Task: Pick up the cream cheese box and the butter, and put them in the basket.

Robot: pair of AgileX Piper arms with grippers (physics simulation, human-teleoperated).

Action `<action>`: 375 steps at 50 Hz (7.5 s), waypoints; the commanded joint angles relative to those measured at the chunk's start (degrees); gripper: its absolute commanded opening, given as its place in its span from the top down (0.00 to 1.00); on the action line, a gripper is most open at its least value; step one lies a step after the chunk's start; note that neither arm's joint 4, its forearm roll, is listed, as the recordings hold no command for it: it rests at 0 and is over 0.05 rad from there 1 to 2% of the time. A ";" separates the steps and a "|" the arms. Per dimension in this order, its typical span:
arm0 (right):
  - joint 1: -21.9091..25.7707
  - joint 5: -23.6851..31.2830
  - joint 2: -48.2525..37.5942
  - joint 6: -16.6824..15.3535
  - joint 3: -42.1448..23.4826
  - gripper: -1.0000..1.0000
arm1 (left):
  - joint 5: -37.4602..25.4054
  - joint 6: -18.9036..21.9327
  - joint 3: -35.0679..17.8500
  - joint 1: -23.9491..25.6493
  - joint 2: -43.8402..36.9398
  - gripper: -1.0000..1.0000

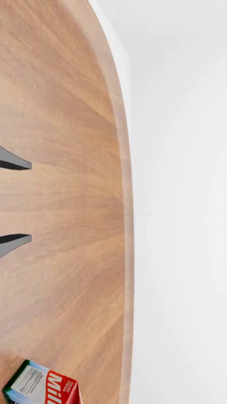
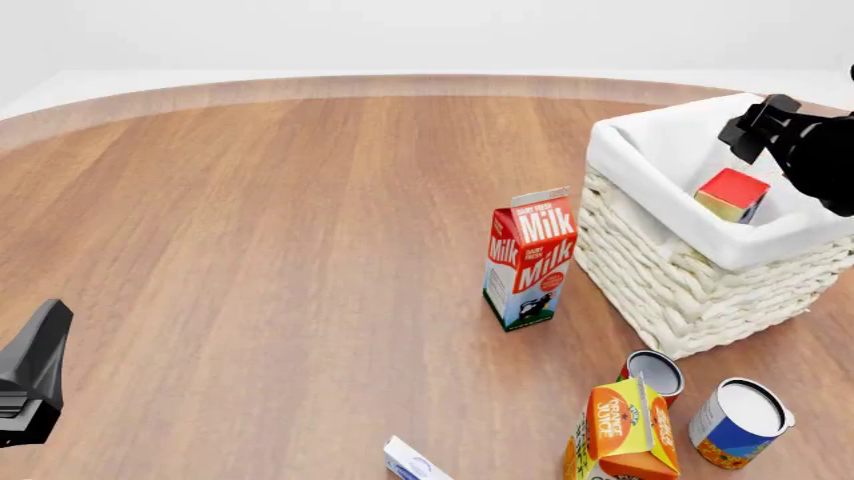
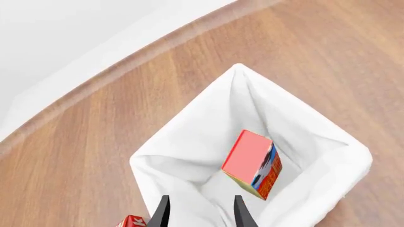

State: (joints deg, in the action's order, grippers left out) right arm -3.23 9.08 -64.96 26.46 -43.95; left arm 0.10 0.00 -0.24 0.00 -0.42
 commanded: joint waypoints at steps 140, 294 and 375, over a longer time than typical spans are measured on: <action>61.40 23.09 -0.80 -21.49 -10.15 0.00 | 0.00 0.00 0.00 0.00 0.00 0.00; 64.18 12.04 -19.05 -17.66 0.18 0.00 | 0.00 0.00 0.00 0.00 0.00 0.00; 67.36 3.35 -26.85 -11.83 3.53 0.00 | 0.00 0.00 0.00 0.00 0.00 0.00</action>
State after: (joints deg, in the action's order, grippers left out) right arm 63.45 13.59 -90.70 13.79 -40.73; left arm 0.10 0.00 -0.24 0.00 -0.42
